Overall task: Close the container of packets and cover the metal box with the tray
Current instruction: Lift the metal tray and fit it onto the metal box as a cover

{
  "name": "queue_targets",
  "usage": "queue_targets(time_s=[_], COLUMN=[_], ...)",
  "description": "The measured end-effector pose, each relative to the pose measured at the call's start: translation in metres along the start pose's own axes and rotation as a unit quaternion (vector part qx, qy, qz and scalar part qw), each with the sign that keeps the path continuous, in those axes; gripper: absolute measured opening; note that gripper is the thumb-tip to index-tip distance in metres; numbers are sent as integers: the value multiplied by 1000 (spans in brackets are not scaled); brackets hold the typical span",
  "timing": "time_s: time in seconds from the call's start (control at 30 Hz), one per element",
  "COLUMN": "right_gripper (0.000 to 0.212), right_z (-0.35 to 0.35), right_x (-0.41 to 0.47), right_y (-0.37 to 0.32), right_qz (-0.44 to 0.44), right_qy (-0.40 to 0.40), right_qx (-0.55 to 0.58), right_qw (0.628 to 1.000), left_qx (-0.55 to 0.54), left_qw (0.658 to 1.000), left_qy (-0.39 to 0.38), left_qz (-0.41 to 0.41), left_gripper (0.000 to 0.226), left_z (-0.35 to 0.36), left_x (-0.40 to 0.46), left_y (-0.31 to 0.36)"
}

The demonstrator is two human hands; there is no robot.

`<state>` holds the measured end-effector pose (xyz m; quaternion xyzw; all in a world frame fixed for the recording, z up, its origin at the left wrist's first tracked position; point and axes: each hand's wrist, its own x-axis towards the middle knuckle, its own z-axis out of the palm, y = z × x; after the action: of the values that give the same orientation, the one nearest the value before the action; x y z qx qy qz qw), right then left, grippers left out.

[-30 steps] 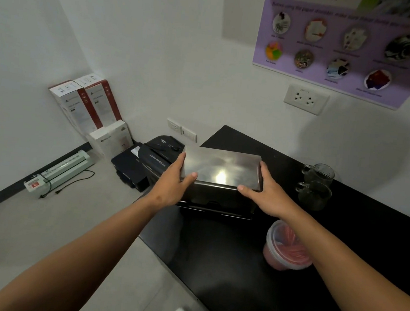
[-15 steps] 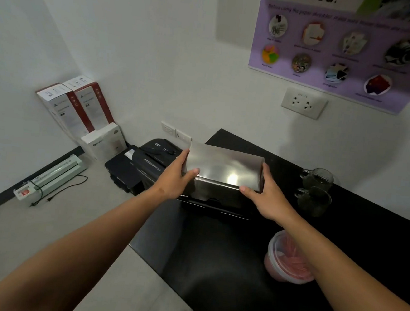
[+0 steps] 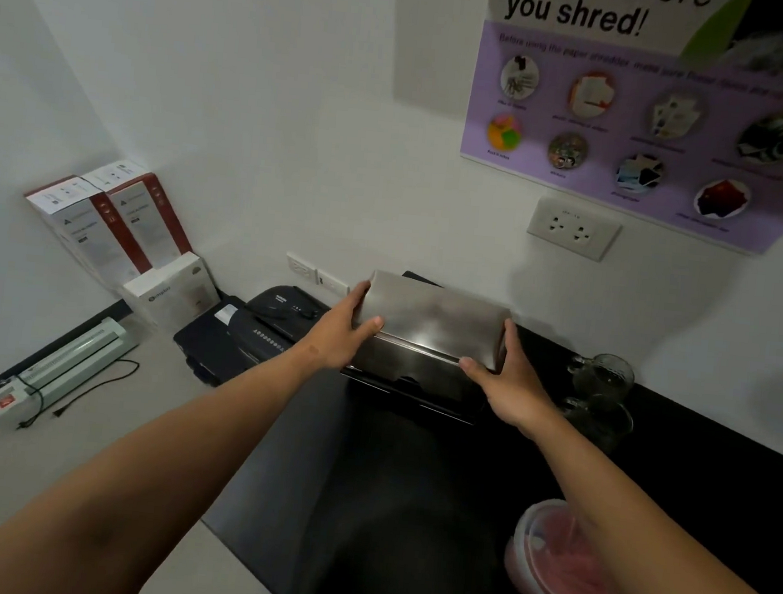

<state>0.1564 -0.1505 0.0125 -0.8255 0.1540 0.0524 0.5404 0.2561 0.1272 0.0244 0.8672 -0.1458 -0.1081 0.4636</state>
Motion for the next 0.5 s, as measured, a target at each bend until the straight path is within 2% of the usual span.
queue_targets(time_s=[0.5], right_gripper=[103], right_z=[-1], right_x=[57], right_y=[-11], right_qz=[-23], right_qy=[72], right_qx=[27], right_qw=[997], left_qx=[-35], left_qw=[999], left_qy=[2], left_qz=[30], left_gripper=[59], left_z=[-1], left_x=[85], left_y=[0])
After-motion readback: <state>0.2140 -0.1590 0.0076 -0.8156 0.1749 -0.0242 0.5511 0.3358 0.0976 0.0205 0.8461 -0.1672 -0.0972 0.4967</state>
